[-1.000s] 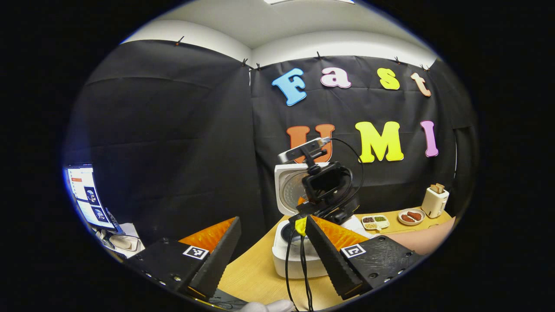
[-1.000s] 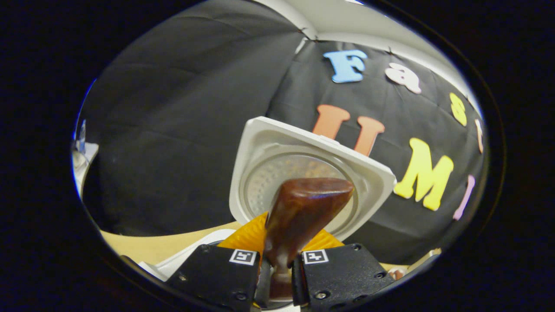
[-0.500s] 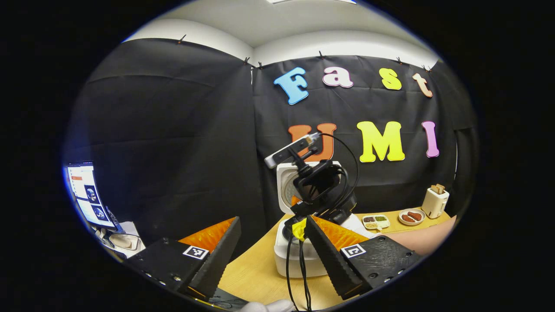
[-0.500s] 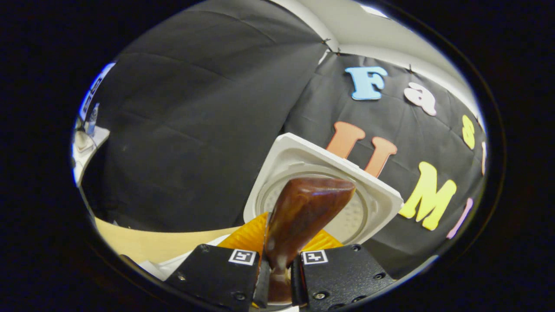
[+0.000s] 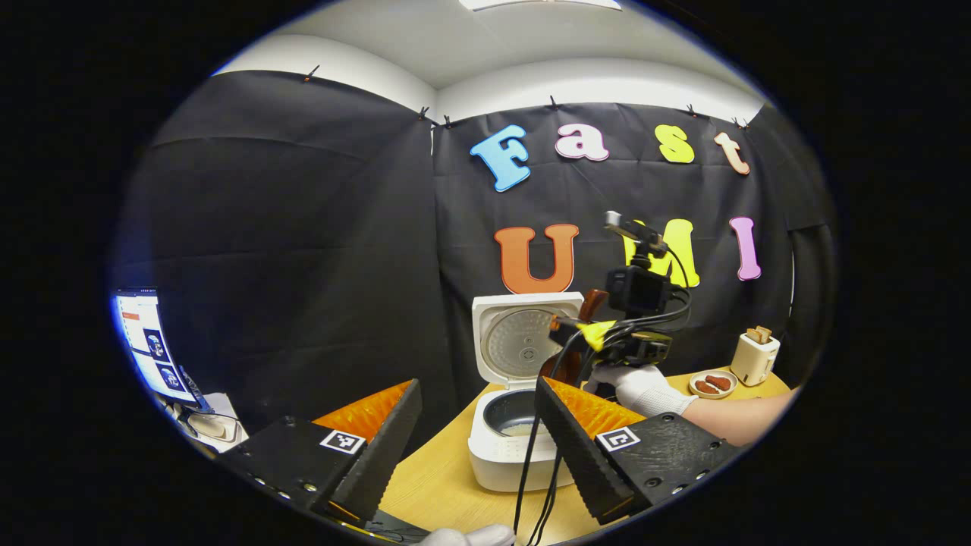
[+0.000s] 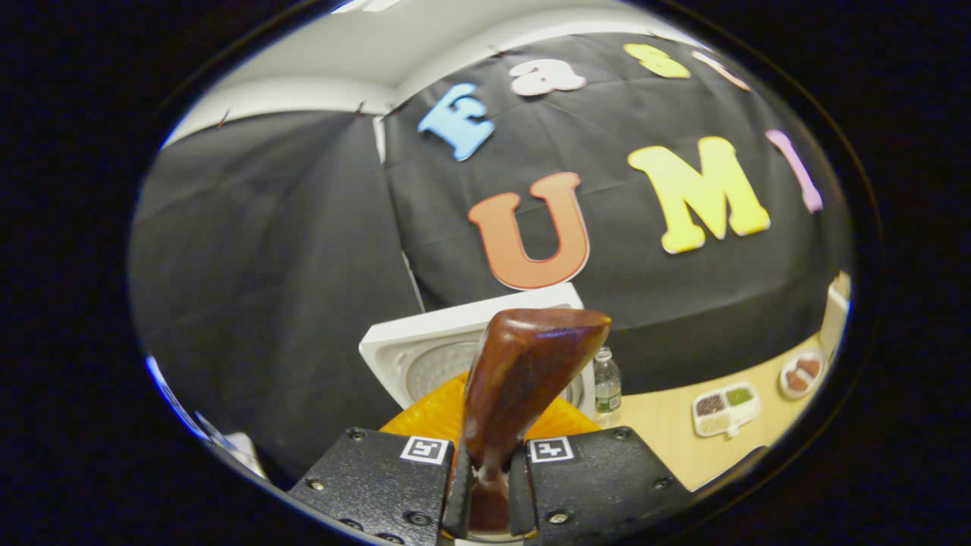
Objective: Close the left gripper, press the button to open the rice cooker; take a wooden spoon from the chopstick holder with the right hand, scoop a spoonful of rice and pour it into the rice cooker, then put the wooden spoon back into the chopstick holder.
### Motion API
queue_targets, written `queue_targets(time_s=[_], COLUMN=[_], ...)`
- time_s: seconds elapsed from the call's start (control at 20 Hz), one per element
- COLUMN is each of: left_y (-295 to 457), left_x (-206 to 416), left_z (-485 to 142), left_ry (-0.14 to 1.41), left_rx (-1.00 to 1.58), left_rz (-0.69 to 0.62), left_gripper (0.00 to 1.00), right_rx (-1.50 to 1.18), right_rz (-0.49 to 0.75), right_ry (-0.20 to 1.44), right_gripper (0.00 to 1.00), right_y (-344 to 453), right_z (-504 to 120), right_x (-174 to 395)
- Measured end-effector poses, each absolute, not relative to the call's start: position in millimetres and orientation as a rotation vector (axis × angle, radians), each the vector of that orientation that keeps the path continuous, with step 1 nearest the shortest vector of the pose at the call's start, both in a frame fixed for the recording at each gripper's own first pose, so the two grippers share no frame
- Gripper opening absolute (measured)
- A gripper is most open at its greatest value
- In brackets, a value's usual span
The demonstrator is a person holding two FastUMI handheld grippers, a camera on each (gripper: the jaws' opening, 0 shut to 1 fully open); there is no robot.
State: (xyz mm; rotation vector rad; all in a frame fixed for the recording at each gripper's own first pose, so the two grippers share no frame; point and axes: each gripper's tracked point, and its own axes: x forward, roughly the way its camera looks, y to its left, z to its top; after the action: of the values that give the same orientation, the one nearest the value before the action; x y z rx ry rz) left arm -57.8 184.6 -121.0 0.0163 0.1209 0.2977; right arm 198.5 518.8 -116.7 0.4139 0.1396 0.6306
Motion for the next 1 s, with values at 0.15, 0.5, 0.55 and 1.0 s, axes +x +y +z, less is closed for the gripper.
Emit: queue_targets(time_s=[0.15, 0.5, 0.55, 1.0], left_y=[175, 141, 134, 70], left_x=[-55, -48, -47, -35], left_z=[-113, -107, -108, -101], left_ry=[0.103, 0.091, 0.093, 0.093], left_rx=[0.023, 0.019, 0.019, 0.020], left_rz=[0.272, 0.195, 0.180, 0.080], left_gripper=[0.95, 0.95, 0.95, 0.95], right_rx=[0.549, 0.678, 0.681, 0.609], right_rz=[0.548, 0.342, 0.317, 0.049], right_ry=[0.151, 0.107, 0.094, 0.032], right_gripper=[0.25, 0.25, 0.22, 0.22], right_y=[467, 324, 305, 83], right_z=[-113, -119, -123, -146], right_x=[212, 237, 239, 238])
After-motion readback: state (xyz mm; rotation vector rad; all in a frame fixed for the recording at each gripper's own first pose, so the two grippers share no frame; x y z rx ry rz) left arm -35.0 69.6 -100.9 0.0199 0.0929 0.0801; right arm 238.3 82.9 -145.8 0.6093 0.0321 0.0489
